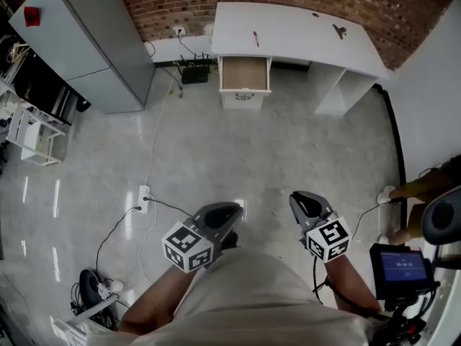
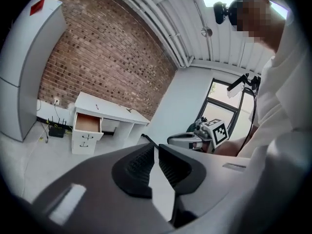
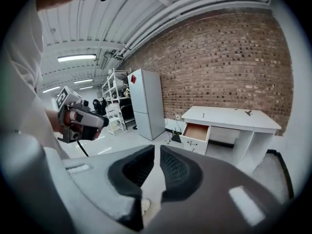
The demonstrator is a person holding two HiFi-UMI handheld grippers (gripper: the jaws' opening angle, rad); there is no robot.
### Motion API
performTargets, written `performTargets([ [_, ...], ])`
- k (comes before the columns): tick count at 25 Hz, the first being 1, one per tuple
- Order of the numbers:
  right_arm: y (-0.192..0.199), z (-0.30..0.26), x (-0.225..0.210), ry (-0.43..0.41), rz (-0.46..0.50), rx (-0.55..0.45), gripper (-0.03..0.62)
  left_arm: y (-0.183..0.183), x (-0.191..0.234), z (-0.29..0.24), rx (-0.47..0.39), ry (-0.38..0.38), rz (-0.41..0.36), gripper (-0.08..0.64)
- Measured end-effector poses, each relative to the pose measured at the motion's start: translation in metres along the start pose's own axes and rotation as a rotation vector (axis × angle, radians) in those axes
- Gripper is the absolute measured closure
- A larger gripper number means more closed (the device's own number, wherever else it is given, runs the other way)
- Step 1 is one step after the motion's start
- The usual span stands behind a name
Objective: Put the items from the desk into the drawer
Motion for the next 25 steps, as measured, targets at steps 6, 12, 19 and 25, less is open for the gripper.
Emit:
performTargets([
  [6, -0.061, -0.091, -0.031, 0.034, 0.013, -0.019, 0.538, -0.055, 0.081, 0.005, 0.004, 0.028, 0.015, 0.505],
  [12, -0.111, -0.204, -0.086, 0.025, 0.025, 0.036, 0.538, -0.105, 0.163, -0.005, -0.016, -0.033, 0.013, 0.505],
  [19, -0.145, -0.319, -0.183, 0.041, 0.013, 0.031, 0.539, -0.144, 0.234, -0.037, 0.002, -0.125, -0.01, 0.505],
  [25, -0.194, -0.474, -0.338, 0.005, -0.077, 0.095, 0.538, -0.242, 0.33, -0.129, 0.012, -0.175, -0.012, 0.503],
])
Point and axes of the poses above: the fingertips, and each gripper's own axes: z backward along the fingers, x to its left, y out of its underside, the point moved 9 cm from there along z, backward along the fingers, and after that the axes turned 4 degrees about z, right-handed, at the moved point
